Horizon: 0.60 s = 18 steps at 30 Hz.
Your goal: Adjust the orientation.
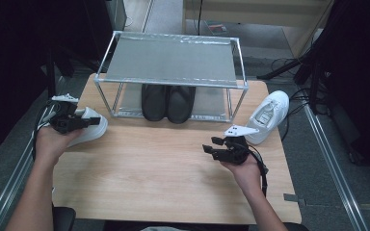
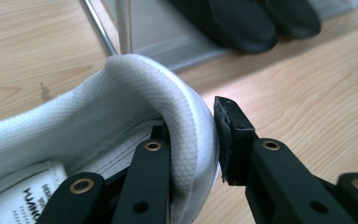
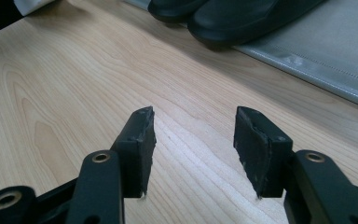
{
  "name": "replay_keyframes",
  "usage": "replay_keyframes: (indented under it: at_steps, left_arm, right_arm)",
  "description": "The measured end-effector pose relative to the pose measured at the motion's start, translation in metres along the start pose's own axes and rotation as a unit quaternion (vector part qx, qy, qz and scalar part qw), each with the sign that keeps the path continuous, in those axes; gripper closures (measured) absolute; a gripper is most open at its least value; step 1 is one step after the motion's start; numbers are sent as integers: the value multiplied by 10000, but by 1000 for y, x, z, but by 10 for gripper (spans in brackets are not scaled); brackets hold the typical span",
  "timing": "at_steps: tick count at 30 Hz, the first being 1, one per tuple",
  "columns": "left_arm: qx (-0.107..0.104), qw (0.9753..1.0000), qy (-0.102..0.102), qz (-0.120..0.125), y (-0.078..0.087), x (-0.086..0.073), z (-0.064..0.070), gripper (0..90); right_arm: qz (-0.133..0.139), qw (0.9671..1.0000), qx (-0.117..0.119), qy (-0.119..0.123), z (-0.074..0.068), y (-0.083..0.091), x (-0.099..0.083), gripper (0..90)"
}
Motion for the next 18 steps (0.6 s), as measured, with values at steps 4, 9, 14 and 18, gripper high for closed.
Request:
replay_keyframes:
  at_steps: [4,9,14,18]
  left_arm:
    - [91,9996,-228,-154,0,1,14,760]
    - [-64,9991,-402,-143,2,1,40,757]
    - [-135,9980,-558,-277,-2,-1,65,756]
    - [-128,9958,-822,-382,-6,-4,89,751]
  right_arm:
    - [4,10000,26,33,-1,-2,2,495]
    - [-13,10000,58,33,-1,-5,3,497]
    - [21,9998,182,-61,-2,-6,6,522]
    - [66,9997,248,-57,-2,-6,7,527]
Point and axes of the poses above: each handheld gripper's, and its own axes: y roughly backward along the jaws, x roughly out of its top, z roughly to its right, the point moved 1 cm from there along -y, roughly forward along the jaws, and after that the axes turned 2 degrees about -x, right-handed, at the moved point
